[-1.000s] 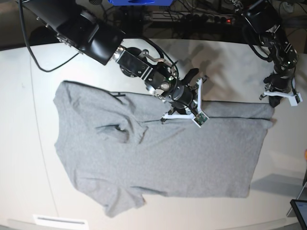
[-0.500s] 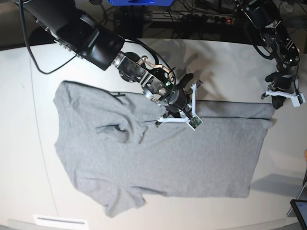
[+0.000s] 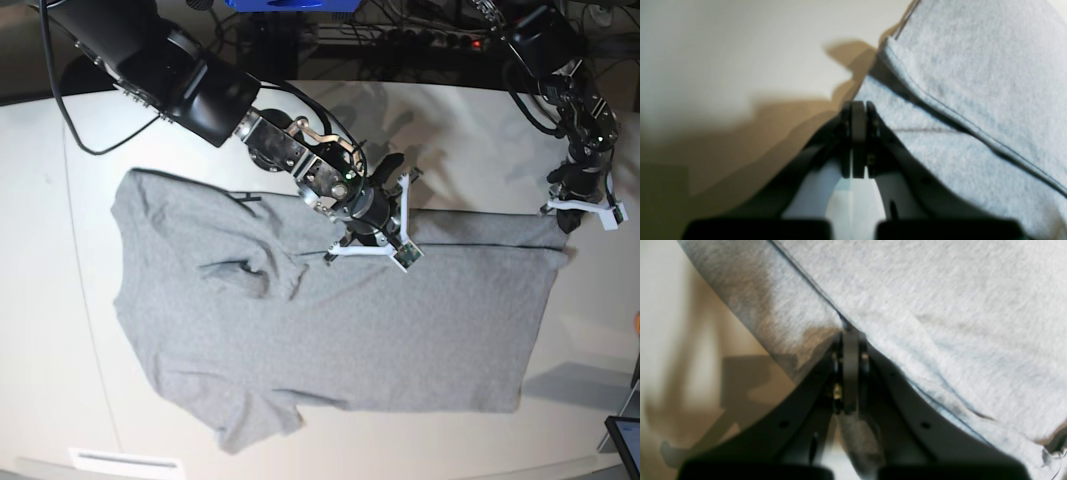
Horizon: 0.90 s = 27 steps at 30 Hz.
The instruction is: Fold the T-shirt properly
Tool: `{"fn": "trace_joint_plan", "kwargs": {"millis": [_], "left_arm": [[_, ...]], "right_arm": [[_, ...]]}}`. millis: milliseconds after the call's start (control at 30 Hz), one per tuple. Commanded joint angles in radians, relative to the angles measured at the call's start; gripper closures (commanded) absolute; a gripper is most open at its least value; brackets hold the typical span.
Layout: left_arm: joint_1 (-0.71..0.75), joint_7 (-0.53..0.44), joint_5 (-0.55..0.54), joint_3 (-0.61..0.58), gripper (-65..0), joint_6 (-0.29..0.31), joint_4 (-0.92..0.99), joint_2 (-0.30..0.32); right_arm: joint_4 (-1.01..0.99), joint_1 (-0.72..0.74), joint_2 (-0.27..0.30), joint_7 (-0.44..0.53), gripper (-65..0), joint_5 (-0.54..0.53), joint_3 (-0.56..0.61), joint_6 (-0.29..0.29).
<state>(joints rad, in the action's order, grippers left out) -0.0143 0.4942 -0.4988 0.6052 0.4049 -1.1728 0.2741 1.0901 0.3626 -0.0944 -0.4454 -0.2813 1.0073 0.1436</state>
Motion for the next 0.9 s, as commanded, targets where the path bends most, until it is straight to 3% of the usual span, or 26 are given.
{"fn": "trace_joint_plan", "kwargs": {"millis": [0, 867], "left_arm": [[-0.016, -0.022, -0.014, 0.003, 0.0, 0.007, -0.014, 0.021], [-0.009, -0.025, -0.016, 0.011, 0.0, 0.007, 0.086, 0.029]], "right_arm": [[0.015, 0.020, -0.014, 0.015, -0.1, 0.003, -0.005, 0.001], [-0.024, 0.063, -0.014, 0.018, -0.1, 0.003, -0.006, 0.001]]}}
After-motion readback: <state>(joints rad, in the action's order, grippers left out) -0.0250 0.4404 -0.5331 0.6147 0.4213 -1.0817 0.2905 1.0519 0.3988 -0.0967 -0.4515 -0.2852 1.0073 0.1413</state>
